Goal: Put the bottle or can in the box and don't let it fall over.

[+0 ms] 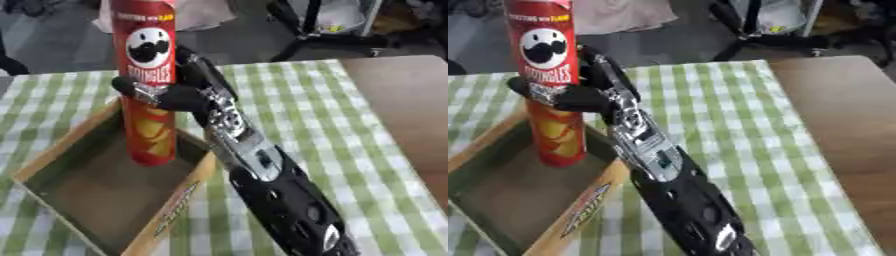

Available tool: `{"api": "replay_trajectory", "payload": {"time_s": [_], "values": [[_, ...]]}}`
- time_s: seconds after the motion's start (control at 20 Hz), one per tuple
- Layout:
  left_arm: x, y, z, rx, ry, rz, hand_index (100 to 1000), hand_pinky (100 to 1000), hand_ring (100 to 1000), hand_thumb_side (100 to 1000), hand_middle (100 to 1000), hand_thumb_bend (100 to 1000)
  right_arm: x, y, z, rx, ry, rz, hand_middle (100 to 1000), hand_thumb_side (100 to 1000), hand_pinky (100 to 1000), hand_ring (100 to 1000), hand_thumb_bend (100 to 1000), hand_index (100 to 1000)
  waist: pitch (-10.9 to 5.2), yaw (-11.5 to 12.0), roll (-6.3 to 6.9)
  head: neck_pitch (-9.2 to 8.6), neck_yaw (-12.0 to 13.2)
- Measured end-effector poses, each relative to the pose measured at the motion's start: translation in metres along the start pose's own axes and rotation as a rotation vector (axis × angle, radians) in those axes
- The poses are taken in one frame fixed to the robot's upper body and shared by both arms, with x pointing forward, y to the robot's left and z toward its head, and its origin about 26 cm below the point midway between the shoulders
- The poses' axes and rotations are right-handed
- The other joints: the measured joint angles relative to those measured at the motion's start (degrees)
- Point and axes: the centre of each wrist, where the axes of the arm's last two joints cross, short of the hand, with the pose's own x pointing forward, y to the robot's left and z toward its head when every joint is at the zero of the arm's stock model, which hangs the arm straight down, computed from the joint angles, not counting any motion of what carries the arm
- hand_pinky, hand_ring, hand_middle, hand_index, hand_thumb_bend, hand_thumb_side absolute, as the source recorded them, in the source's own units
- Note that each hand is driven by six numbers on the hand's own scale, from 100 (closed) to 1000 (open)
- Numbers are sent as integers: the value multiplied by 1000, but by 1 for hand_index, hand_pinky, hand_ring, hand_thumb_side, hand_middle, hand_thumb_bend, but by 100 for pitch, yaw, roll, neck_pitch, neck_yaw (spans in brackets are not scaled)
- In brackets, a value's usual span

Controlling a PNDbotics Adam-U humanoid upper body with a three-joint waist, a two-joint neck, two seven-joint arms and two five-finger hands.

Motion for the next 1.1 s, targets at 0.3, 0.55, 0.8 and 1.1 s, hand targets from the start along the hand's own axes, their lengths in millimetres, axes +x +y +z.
{"api": "replay_trajectory", "payload": {"time_s": [0.3,0.55,0.8,1.1], "values": [[0,0,0,2,-1,0,766,1000,642,853,664,110,-19,-2,4,40,31,49,1000,100,578,960,665,629,2,-12,0,-34,10],[0,0,0,5,-2,0,766,1000,641,854,664,111,-29,-4,7,96,59,129,1000,376,766,1000,800,937,2,-41,5,-38,38],[0,1,0,7,-2,0,766,1000,640,853,664,110,-28,-7,7,152,56,212,1000,452,782,1000,767,972,2,-65,7,-38,51],[-1,1,1,8,0,-1,766,1000,638,853,663,110,-10,-15,5,152,16,252,1000,436,776,1000,763,973,2,-105,26,-38,57]]}}
